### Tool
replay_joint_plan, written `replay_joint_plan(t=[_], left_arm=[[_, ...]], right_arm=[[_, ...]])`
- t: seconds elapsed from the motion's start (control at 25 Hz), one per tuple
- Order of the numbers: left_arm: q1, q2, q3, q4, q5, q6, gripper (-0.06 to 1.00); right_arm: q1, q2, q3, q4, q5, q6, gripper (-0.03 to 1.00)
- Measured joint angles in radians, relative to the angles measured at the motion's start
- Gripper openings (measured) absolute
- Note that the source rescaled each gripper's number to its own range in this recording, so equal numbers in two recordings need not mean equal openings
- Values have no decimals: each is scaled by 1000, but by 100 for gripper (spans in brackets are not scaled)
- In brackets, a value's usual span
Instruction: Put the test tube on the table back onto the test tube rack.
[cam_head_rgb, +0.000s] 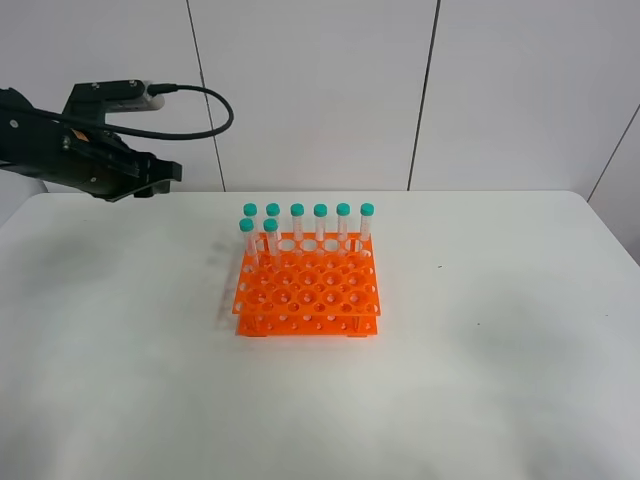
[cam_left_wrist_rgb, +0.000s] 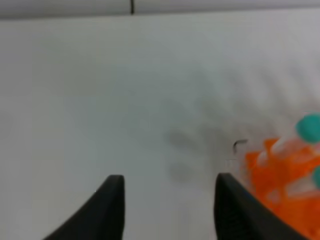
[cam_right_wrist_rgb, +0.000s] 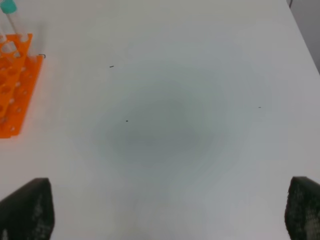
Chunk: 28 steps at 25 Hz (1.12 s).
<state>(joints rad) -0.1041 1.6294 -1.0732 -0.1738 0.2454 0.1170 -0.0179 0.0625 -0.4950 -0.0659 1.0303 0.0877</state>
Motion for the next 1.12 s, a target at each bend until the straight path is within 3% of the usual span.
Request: replay_joint_plan(t=[0.08,0.2,0.32,0.64,1.12], left_arm=[[23,-1,6,5,34,0,47],[39,-15,23,8,79,0,83],[41,-35,28,8,129,0,96],[41,-137,29,33,256,1,100],[41,-497,78,34,455,1,100]], right_arm=[[0,0,0,0,0,0,100],[0,0,0,0,0,0,100],[0,0,0,0,0,0,100],[0,0,0,0,0,0,100],[0,0,0,0,0,0,100]])
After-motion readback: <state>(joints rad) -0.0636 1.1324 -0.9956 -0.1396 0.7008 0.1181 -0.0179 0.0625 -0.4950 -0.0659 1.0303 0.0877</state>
